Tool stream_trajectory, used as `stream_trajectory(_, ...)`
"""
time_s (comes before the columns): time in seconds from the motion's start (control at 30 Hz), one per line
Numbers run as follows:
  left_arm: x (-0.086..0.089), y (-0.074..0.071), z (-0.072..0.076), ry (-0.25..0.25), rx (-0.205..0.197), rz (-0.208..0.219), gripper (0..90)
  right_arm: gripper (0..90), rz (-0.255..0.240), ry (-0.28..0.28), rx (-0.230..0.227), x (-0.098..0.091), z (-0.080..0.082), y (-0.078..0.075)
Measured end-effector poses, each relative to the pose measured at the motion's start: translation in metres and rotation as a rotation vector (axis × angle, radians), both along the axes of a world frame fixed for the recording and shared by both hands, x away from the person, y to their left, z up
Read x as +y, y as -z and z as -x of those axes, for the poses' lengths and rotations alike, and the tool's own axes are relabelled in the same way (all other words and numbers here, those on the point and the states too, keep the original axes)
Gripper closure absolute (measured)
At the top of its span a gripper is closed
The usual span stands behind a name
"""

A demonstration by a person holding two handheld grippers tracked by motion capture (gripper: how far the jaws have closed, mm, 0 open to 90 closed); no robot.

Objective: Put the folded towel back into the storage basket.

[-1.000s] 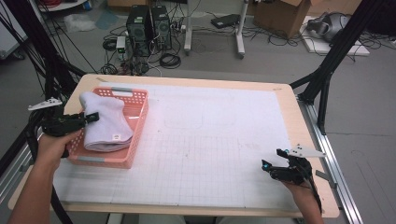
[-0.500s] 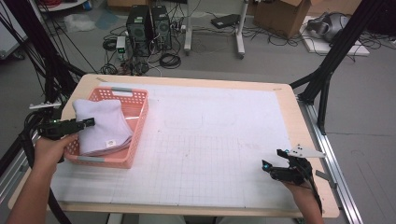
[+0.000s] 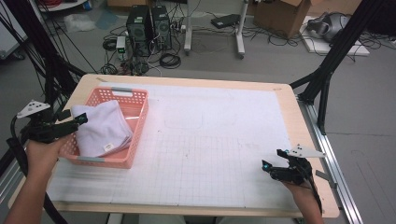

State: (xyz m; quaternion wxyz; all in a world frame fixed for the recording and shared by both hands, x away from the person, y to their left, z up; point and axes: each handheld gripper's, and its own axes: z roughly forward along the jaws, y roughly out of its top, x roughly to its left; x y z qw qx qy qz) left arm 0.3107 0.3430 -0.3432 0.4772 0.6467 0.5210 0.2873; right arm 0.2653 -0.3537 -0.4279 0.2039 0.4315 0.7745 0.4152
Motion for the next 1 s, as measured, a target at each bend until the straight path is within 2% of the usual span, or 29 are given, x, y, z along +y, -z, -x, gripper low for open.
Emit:
stream_trajectory(0.2,-0.015,0.001,0.000,0.047,0.006,-0.005,27.0,20.0,0.001,-0.003,-0.002,0.000,0.000,0.000)
stream_trajectory(0.3,-0.020,0.001,-0.002,0.064,0.020,-0.014,30.4,20.0,0.000,-0.002,0.001,0.000,0.001,0.000)
stream_trajectory(0.43,-0.034,0.004,-0.015,0.070,0.110,-0.079,34.9,20.0,-0.001,-0.003,-0.004,0.000,0.001,0.000)
stream_trajectory(0.47,-0.034,0.004,-0.015,0.070,0.110,-0.079,35.7,20.0,-0.001,-0.003,-0.004,0.000,0.001,0.000)
stream_trajectory(0.5,-0.039,0.007,-0.023,0.057,0.151,-0.113,35.7,20.0,0.001,-0.007,-0.003,0.000,0.001,0.000)
stream_trajectory(0.57,-0.043,0.011,-0.032,0.052,0.192,-0.134,36.1,20.0,0.002,-0.007,-0.003,0.000,0.001,-0.001)
stream_trajectory(0.6,-0.043,0.011,-0.032,0.052,0.192,-0.134,36.4,19.9,0.003,-0.009,-0.004,0.000,0.001,-0.001)
stream_trajectory(0.63,-0.049,0.017,-0.039,0.058,0.227,-0.151,37.0,20.0,0.001,-0.007,-0.005,0.000,0.001,-0.001)
stream_trajectory(0.73,-0.058,0.025,-0.048,0.080,0.277,-0.187,39.1,20.0,-0.002,-0.005,-0.001,-0.001,0.001,-0.001)
stream_trajectory(0.83,-0.064,0.031,-0.055,0.072,0.328,-0.222,40.3,20.0,-0.001,-0.006,-0.002,-0.001,0.000,0.000)
stream_trajectory(0.9,-0.065,0.032,-0.057,0.069,0.338,-0.223,41.2,20.0,-0.003,-0.006,0.000,0.000,0.001,0.000)
stream_trajectory(0.93,-0.065,0.034,-0.060,0.062,0.362,-0.229,43.4,20.0,0.000,-0.009,-0.001,0.000,0.000,0.000)
stream_trajectory(0.97,-0.065,0.034,-0.060,0.062,0.362,-0.229,43.1,20.0,0.000,-0.009,-0.001,0.000,0.000,0.000)
stream_trajectory(1.0,-0.066,0.037,-0.064,0.048,0.387,-0.229,43.0,20.0,0.000,-0.010,-0.001,0.000,0.000,0.000)
